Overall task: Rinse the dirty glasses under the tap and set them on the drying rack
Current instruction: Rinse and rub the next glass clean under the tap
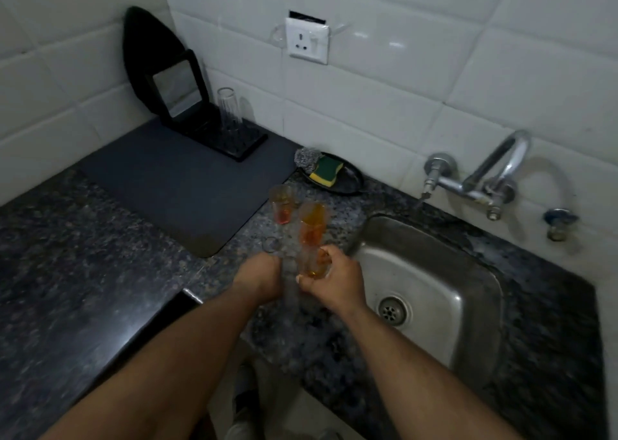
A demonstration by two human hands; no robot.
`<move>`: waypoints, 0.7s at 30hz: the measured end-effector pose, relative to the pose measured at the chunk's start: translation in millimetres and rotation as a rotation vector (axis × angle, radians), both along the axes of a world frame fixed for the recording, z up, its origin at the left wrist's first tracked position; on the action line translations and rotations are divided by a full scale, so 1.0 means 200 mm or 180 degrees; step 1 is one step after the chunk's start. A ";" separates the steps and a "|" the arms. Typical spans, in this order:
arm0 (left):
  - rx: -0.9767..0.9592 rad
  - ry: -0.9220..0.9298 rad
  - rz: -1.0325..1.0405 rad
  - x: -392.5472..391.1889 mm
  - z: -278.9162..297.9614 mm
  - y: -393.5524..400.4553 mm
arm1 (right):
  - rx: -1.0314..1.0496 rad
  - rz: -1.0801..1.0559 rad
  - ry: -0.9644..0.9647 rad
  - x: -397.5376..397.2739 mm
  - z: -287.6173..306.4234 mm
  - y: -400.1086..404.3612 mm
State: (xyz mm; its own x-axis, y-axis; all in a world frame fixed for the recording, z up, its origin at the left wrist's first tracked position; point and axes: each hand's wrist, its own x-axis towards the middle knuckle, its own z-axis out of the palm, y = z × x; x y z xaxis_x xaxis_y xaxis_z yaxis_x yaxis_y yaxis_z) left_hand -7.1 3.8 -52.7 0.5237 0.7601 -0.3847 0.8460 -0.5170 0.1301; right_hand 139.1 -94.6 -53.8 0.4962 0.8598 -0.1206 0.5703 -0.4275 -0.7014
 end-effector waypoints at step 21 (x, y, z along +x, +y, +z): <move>-0.0012 -0.1858 -0.0231 1.44 0.23 0.06 | 0.0574 -0.1889 0.0185 1.02 0.17 -0.24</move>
